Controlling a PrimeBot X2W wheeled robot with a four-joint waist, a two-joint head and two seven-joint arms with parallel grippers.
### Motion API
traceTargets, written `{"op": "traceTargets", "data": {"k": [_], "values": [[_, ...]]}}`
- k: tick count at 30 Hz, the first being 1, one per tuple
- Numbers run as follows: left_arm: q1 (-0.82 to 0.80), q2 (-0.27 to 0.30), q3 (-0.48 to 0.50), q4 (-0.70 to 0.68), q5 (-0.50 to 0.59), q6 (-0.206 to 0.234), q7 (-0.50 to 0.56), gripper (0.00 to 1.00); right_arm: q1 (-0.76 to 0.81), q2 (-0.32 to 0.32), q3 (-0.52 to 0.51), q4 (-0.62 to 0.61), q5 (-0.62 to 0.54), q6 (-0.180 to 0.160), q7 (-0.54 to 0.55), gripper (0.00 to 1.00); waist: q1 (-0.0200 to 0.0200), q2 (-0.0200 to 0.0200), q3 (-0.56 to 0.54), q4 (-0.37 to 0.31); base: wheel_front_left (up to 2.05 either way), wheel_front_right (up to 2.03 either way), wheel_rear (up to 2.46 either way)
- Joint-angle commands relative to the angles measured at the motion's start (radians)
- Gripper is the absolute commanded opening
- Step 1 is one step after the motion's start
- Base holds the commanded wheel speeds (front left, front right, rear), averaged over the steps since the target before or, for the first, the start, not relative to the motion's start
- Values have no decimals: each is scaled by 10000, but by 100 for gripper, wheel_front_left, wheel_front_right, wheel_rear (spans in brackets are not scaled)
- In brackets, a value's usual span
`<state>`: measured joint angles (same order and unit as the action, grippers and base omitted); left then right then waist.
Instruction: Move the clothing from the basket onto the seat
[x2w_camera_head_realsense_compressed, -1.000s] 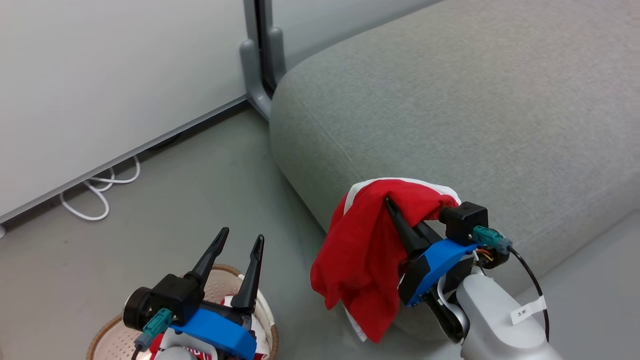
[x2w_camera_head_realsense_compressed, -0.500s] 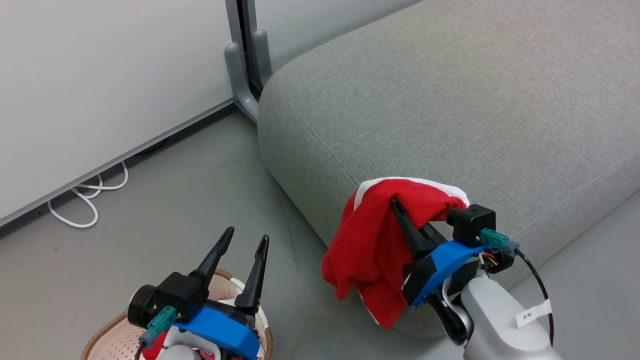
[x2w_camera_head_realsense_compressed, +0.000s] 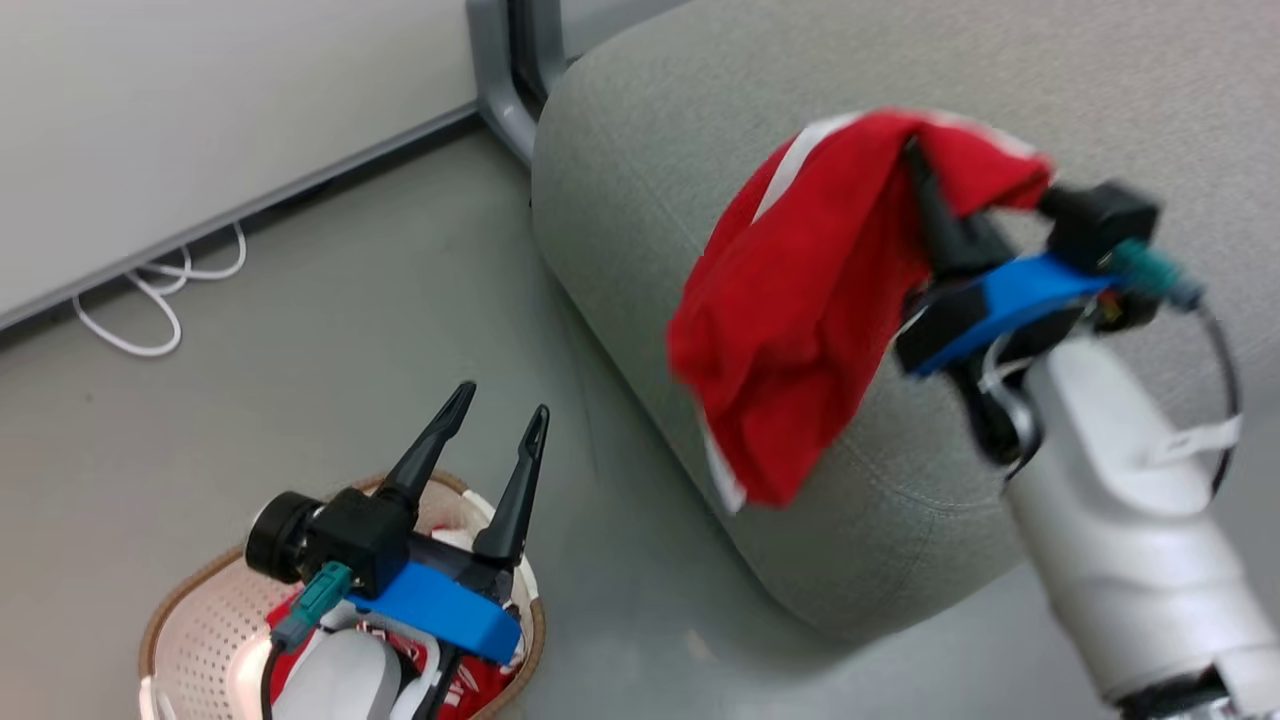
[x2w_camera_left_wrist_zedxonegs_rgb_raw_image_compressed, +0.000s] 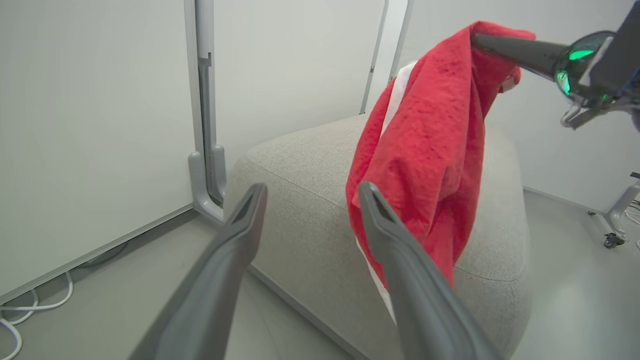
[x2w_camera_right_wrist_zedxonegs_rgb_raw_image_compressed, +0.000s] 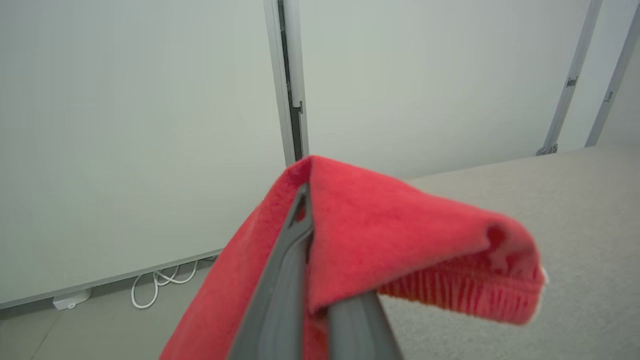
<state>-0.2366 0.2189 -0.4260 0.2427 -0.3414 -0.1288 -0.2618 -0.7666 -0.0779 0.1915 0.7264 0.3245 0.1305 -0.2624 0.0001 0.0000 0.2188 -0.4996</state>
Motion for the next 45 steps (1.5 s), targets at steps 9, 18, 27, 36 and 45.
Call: {"op": "traceTargets", "data": {"k": [9, 18, 27, 36, 45], "values": [[-1298, 557, -479, -695, 257, -25, -47, 100, -2647, -1993, -2216, 491, -994, 3, 178, 0, -1, 0, 2067, 1177, 0, 0, 0], [-2399, 926, -603, -1446, 580, -25, -40, 100, -3269, -3271, -4266, 1068, -2443, 3, 50, 0, -1, 0, 3926, 2059, 0, 0, 0], [-2832, 938, -521, -1874, 896, -25, -40, 100, -2674, -2997, -5984, 1577, -2460, 3, -33, 0, -1, 0, 4885, 2554, 0, 0, 0], [-2796, 787, -388, -1704, 931, -26, -40, 100, -2491, -2798, -6344, 1575, -2948, 3, -35, 23, -1, 0, 4902, 2637, 0, 0, 0], [-2733, 607, -490, -1425, 777, -26, -40, 100, -2161, -2599, -6425, 1759, -3534, 1, -33, 100, -1, 0, 4333, 2642, 0, 0, 0]]}}
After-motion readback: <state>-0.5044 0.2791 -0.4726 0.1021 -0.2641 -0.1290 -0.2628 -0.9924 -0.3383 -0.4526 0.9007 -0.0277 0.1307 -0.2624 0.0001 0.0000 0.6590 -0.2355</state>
